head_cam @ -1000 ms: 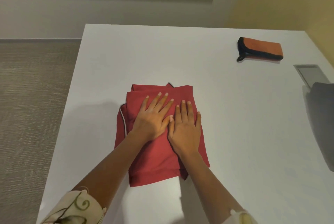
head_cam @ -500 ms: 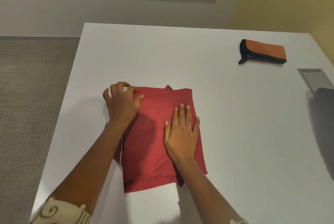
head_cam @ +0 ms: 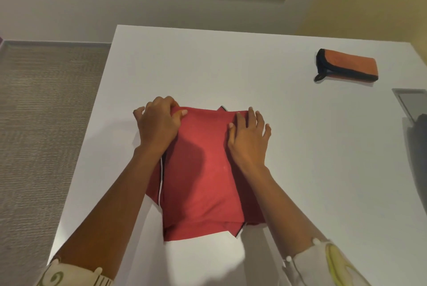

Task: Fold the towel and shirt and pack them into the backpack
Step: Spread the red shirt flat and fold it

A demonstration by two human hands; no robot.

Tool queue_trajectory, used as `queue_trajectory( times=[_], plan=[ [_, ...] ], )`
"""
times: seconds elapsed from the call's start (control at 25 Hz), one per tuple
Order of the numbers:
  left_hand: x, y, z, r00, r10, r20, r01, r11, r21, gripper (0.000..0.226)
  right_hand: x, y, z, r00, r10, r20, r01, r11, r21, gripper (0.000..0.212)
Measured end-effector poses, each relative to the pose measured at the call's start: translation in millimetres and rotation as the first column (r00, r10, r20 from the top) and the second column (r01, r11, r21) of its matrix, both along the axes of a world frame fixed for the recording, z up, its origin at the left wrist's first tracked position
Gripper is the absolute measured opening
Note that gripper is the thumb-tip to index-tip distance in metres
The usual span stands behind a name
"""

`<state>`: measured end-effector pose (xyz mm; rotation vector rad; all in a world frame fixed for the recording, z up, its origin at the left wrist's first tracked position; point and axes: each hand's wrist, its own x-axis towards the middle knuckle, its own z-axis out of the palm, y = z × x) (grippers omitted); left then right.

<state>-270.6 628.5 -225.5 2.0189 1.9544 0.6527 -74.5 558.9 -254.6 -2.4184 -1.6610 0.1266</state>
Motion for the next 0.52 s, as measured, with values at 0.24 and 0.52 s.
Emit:
queue_trajectory(
  times=[0.24, 0.52],
  plan=[
    [5.0, -5.7, -17.7, 0.985, -0.032, -0.167, 0.054, 0.99, 0.129, 0.023, -5.7, -18.0, -8.9, 0.994, -0.092, -0.05, 0.092, 0.996, -0.014, 0.053],
    [50.9, -48.9, -55.4, 0.838, -0.435, -0.328, 0.462, 0.887, 0.003, 0.048, -23.6, -32.5, -17.5, 0.999, -0.028, 0.035, 0.029, 0.998, -0.048, 0.056]
  ],
)
